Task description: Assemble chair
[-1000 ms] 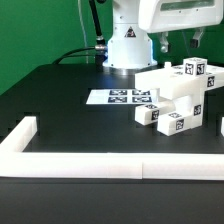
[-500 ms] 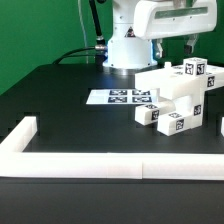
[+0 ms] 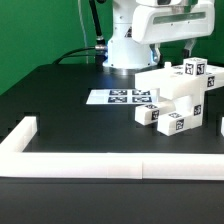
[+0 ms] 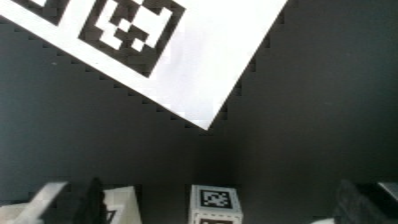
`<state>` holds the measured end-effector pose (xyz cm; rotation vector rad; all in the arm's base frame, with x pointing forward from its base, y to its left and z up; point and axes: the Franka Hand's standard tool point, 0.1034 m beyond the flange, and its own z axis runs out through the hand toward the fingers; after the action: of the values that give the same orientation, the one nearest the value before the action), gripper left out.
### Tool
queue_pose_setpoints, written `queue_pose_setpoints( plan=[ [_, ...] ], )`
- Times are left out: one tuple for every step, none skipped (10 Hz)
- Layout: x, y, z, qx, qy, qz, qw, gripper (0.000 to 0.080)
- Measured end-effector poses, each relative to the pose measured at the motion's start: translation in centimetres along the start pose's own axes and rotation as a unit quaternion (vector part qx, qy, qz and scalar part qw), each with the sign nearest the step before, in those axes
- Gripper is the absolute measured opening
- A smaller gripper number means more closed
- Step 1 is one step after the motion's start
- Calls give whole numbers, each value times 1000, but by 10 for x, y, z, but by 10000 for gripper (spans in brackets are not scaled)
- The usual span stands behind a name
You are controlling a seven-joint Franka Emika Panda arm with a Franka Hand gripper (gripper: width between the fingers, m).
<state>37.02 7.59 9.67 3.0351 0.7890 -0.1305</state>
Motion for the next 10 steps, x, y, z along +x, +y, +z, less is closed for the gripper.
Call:
queue_pose_setpoints(
  plan=[
    [1,1,2,-1,-2,1,1000,649],
    [5,3,6,-4,-1,1,1000,649],
    [10,6,10,-7,-1,2,1000,649],
    [13,8,12,-9,-1,2,1000,649],
    [17,11,13,-10,-1,2,1000,649],
    [23,15,13,-13,0,3,1000,649],
    [28,17,13,-15,1,3,1000,649],
    [33,19,13,-17,2,3,1000,649],
    [38,22,14,-19,3,4,1000,649],
    [43,25,14,-21,5,4,1000,649]
  ],
)
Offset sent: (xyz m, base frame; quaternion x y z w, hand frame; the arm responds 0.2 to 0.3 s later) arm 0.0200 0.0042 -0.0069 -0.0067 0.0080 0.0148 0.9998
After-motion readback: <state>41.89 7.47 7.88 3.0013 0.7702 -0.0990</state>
